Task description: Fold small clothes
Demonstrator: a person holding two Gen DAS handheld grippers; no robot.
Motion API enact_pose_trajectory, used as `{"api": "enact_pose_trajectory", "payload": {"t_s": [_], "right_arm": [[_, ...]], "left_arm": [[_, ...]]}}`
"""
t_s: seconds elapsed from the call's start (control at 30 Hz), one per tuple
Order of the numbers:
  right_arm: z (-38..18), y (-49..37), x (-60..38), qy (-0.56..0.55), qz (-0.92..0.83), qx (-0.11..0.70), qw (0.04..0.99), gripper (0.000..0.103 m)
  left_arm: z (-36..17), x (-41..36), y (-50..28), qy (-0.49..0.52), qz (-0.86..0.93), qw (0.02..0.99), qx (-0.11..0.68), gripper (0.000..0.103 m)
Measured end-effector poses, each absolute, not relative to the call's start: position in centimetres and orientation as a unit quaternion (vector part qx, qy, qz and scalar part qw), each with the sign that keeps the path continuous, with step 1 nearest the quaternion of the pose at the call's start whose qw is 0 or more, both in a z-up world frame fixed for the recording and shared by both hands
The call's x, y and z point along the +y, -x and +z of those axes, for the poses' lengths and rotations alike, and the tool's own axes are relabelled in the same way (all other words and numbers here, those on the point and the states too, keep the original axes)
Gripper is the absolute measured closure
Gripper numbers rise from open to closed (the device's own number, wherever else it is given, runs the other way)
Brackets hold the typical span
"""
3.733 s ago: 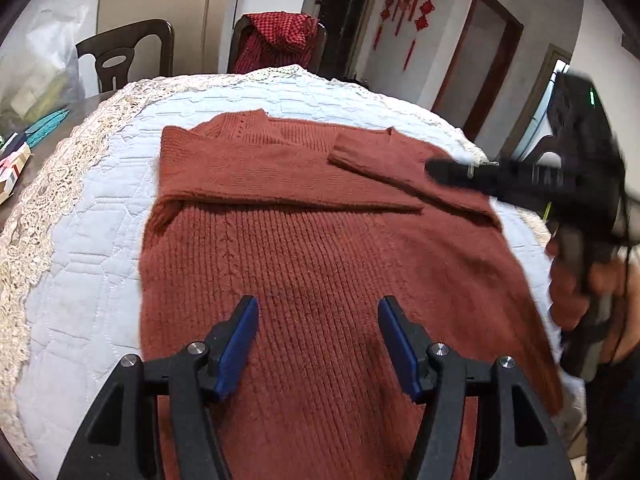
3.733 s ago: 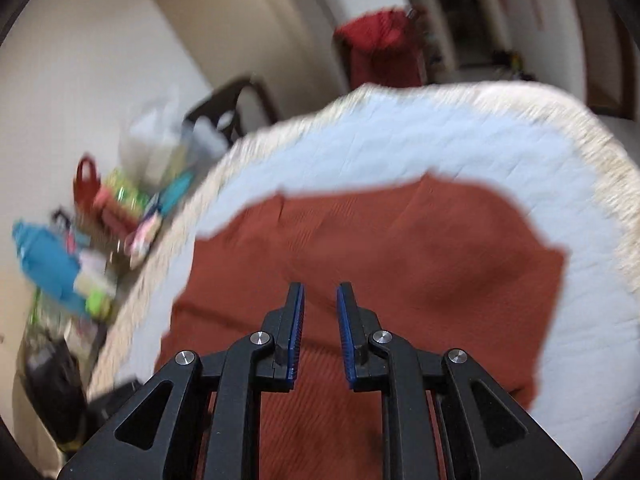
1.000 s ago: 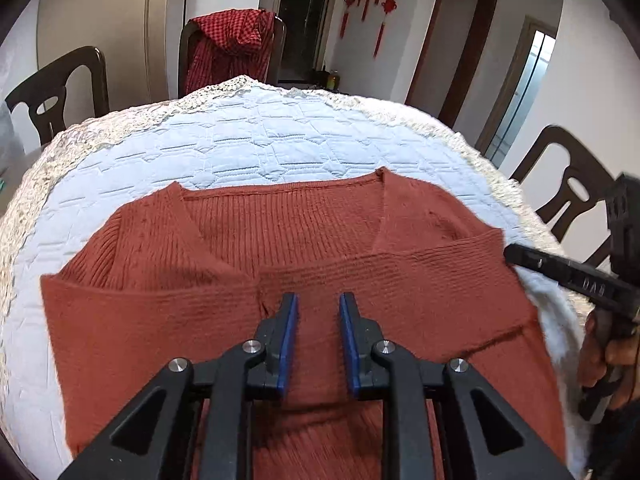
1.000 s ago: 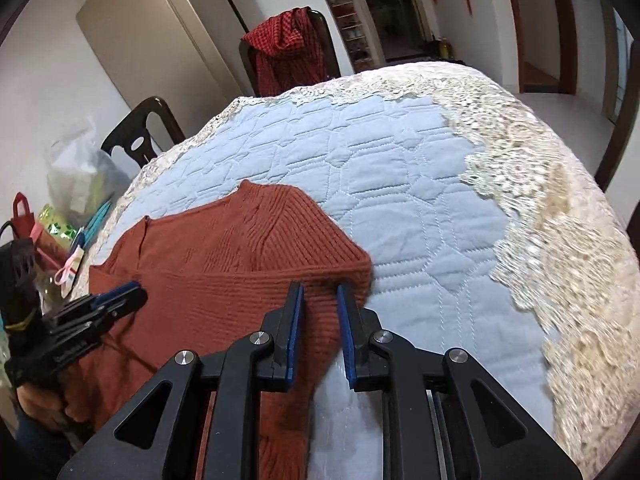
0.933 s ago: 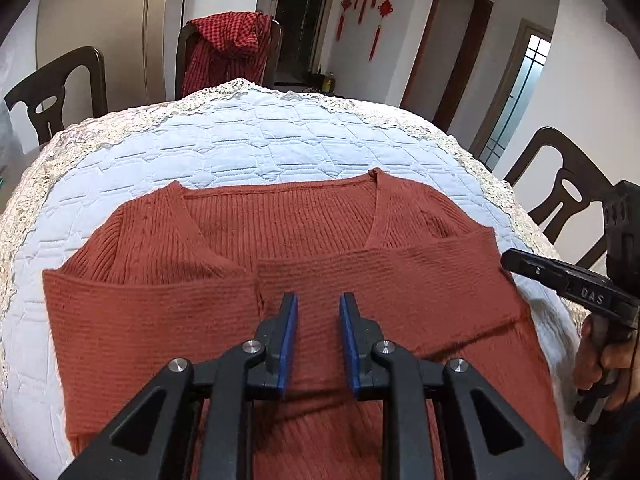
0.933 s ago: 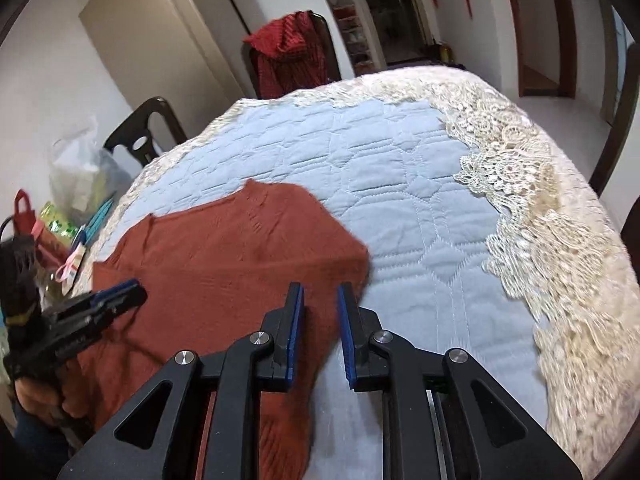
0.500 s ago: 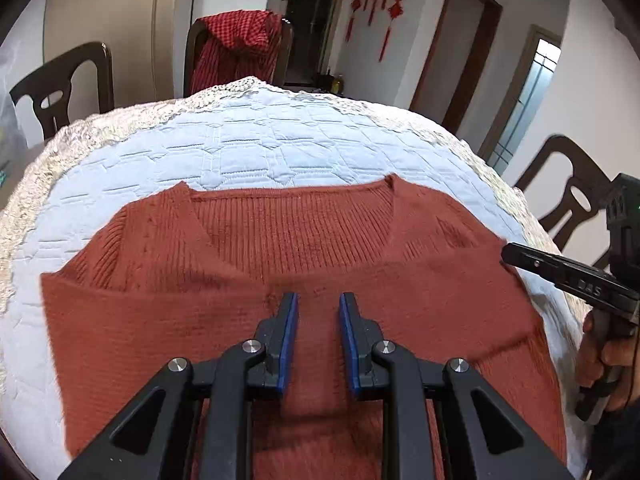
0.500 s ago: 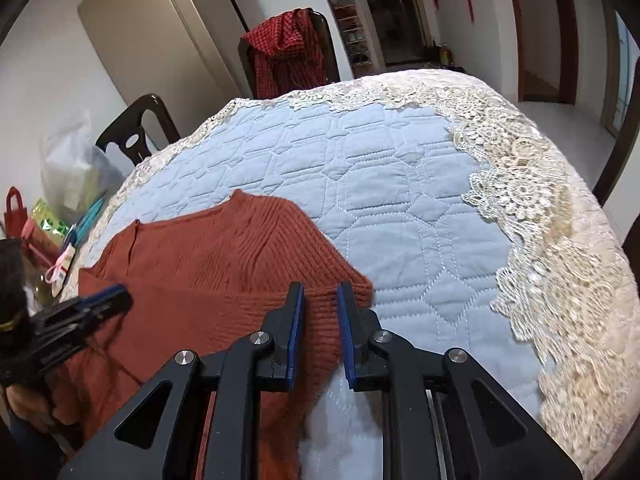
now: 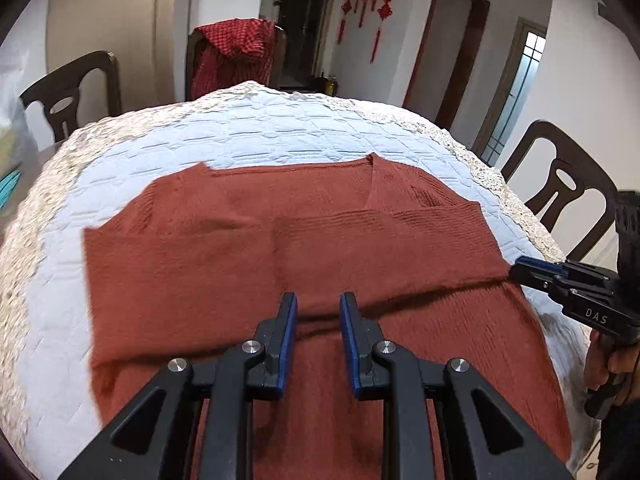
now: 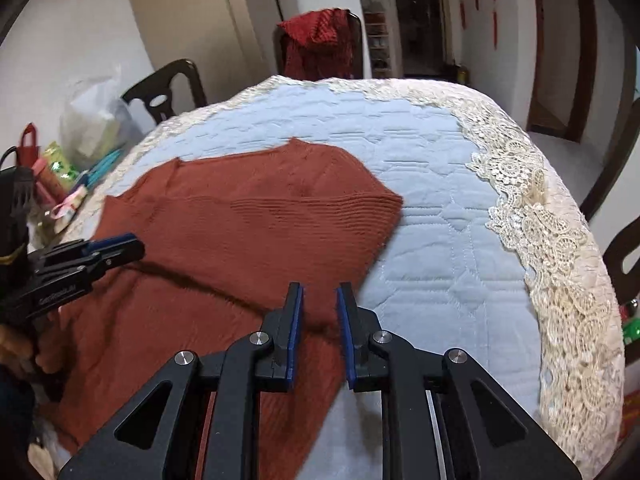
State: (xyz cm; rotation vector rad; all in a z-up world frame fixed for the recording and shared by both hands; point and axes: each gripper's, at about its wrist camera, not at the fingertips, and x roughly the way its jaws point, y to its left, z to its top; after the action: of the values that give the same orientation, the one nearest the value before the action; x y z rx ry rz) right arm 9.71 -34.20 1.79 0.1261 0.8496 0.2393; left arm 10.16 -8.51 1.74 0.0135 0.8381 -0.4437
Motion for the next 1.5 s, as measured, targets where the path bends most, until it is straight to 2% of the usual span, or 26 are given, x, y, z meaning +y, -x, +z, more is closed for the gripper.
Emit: {"api": "enact_pose_trajectory", "payload": {"t_s": [0.1,0.23,0.27,0.37,0.7,0.83,0.97,1.5], "right_arm": [[1.8,-8.3,-34.6,-0.075,0.123,0.413,0.899,0.085],[2.2,-6.4,-34.5,-0.089,0.139,0.408,0.898,0.085],[2.2,-6.1,-34.4,-0.087,0.141,0.406,0.898,0.082],[2.3,-5.0,-34.0,-0.088,0.150,0.406,0.897,0.068],[1.8,-2.1,-33.6,-0.102,0.159,0.413,0.891,0.067],[1.3,-0.8,-33.8,-0.117,0.158,0.418,0.887,0.062],[0.5,0.5,-34.1,-0.134,0.153,0.424,0.882,0.062],[-1.3,3.9,-34.1,-0.256,0.233,0.449,0.824,0.059]], "left_arm": [[2.2,-6.5,-9.0,0.010,-0.200,0.894,0.400,0.068],[2.5,-4.3,-6.9,0.023,-0.182,0.901,0.393,0.061],[2.5,-3.9,-6.4,0.023,-0.175,0.903,0.391,0.060],[2.3,-2.9,-4.9,0.025,-0.163,0.907,0.388,0.059],[0.7,-0.1,-1.5,0.048,-0.137,0.906,0.398,0.058],[0.3,0.8,-0.3,0.058,-0.132,0.906,0.398,0.057],[0.0,1.9,0.9,0.073,-0.126,0.905,0.400,0.055],[-1.6,2.6,4.8,0.165,-0.166,0.872,0.430,0.055]]}}
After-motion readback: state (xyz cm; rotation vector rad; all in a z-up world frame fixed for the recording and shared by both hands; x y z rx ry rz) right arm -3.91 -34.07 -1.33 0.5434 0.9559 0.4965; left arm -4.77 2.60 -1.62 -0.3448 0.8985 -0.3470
